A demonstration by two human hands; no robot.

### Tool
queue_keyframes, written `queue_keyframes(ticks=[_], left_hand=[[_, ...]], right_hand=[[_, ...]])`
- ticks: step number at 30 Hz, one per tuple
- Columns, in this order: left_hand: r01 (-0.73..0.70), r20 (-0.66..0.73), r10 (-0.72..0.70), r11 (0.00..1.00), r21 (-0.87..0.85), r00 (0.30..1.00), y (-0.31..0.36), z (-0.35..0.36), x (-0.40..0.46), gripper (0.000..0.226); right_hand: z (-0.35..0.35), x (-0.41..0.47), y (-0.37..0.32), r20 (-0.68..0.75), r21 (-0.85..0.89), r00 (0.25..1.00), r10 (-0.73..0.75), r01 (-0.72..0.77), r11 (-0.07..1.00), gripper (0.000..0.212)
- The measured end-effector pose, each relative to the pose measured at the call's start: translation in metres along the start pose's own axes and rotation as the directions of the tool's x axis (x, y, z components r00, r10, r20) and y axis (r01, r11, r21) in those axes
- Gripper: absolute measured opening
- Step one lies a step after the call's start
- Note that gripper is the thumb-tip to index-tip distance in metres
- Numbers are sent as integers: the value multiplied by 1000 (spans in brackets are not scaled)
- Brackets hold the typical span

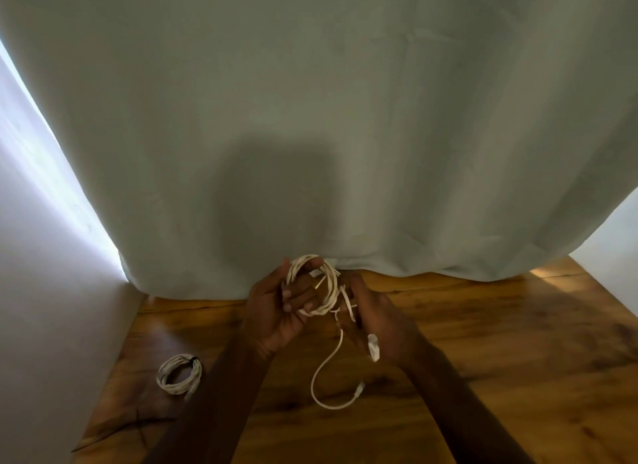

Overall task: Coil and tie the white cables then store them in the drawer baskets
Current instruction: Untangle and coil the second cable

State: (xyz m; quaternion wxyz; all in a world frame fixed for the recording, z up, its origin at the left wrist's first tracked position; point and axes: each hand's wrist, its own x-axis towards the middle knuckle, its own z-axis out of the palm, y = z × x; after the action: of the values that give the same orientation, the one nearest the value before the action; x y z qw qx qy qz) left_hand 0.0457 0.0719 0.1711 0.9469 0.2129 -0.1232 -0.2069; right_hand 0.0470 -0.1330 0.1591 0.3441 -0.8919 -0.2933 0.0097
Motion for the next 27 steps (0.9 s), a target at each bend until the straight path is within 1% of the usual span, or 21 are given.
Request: queue_keyframes(ticks=[2,4,5,8,11,13,15,18,20,22,23,24,25,26,27], left_hand=[[-66,-107,70,997,43,992,0,5,3,47],[-125,-202,135,990,63,970,1,7,8,44],[-149,-244,163,986,73,956,2,7,11,43],[-184,-347,210,977,106,914,3,3,19,39],[-202,-393,241,969,139,887,1,2,25,31],[-214,-414,264,963,163,871,-1,1,30,28],[-214,-436,295,950,227,850,-2,-1,34,31],[-182,-433,352,904,387,830,-4,-3,38,33],[-120,-408,362,852,509,838,-8,1,37,39],[-44,-355,366,747,663,860,-13,8,33,51],[-29,-307,361,688,726,880,-16,11,32,55],[-25,-266,359,634,773,895,-20,13,30,55],[-23,-245,361,600,800,900,-22,14,28,48],[-14,-246,371,577,817,896,-24,16,25,38],[0,-253,379,555,832,890,-25,16,23,30]], right_hand=[[-3,1,1,47,-6,997,-61,62,998,31],[-8,4,-2,126,-14,986,-107,109,994,6],[-10,5,-4,149,-24,982,-119,124,992,5],[-13,9,-9,159,9,984,-78,77,997,19],[-18,11,-13,193,56,980,-46,36,998,24],[-18,12,-17,240,-6,969,-57,61,998,21],[-18,13,-19,285,-56,957,-51,70,996,17],[-17,14,-25,303,-86,952,-50,80,993,16],[-17,16,-32,276,-86,958,-75,102,991,15],[-19,20,-42,251,-79,964,-92,115,990,22],[-20,22,-46,236,-72,967,-96,115,991,23],[-22,23,-48,216,-61,971,-99,115,992,22],[-24,25,-49,191,-38,977,-93,102,994,22],[-26,25,-48,157,26,985,-67,63,998,21],[-29,25,-48,123,126,992,-16,1,992,20]])
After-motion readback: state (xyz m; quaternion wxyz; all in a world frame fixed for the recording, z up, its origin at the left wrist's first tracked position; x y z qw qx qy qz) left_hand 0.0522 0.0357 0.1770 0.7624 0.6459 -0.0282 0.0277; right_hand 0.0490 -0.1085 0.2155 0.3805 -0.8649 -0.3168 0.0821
